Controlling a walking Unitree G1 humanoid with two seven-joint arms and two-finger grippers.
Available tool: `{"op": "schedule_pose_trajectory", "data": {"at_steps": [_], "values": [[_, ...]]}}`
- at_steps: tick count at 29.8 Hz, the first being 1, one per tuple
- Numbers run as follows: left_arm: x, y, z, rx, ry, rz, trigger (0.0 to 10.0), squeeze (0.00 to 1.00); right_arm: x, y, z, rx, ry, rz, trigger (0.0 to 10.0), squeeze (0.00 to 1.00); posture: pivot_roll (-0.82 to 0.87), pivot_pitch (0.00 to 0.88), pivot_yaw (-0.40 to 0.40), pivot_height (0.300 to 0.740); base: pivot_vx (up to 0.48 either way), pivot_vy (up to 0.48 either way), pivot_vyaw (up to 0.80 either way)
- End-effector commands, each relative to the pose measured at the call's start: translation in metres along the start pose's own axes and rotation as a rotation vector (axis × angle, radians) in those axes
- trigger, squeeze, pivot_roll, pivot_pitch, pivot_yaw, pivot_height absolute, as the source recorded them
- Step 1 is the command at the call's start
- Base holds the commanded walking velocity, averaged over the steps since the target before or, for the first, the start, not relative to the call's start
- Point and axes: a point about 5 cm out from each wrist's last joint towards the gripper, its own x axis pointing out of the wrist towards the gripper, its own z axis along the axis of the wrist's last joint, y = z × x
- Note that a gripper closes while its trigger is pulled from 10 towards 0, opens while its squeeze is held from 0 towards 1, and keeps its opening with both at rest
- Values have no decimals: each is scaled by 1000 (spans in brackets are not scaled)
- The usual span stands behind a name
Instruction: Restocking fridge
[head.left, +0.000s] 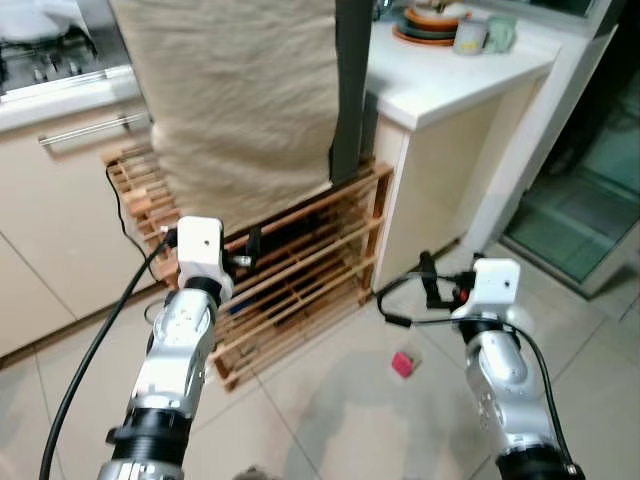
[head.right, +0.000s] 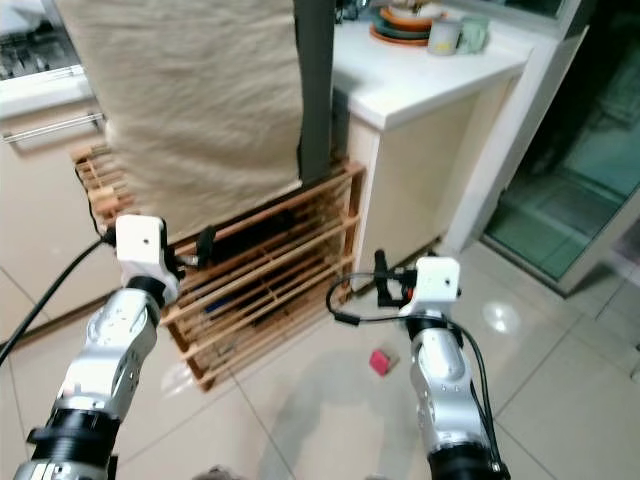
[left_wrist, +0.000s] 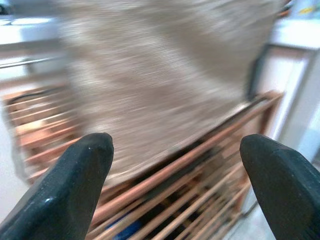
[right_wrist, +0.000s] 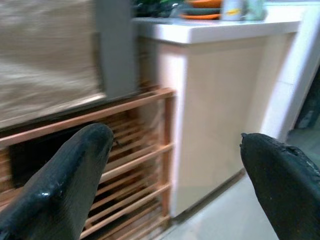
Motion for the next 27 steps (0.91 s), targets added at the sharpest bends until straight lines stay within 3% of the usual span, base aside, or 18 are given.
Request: {"op": "schedule_pose_trajectory", "data": {"at_steps": [1, 14, 27], "values": [[3, 0, 8, -7, -33, -5, 10000, 0, 6, 2, 11, -7, -34, 9, 10000, 0, -94, 0, 16, 740, 0, 480, 0], [1, 2, 17, 18, -86, -4, 10000, 0, 18, 1, 17, -20, -42, 9, 10000, 0, -65, 0, -4, 740, 0, 480, 0], [12, -2, 33, 36, -127, -38, 10000, 0, 26, 7, 19, 7, -44, 12, 10000, 0, -55, 0, 1, 740, 0, 480, -743]]}}
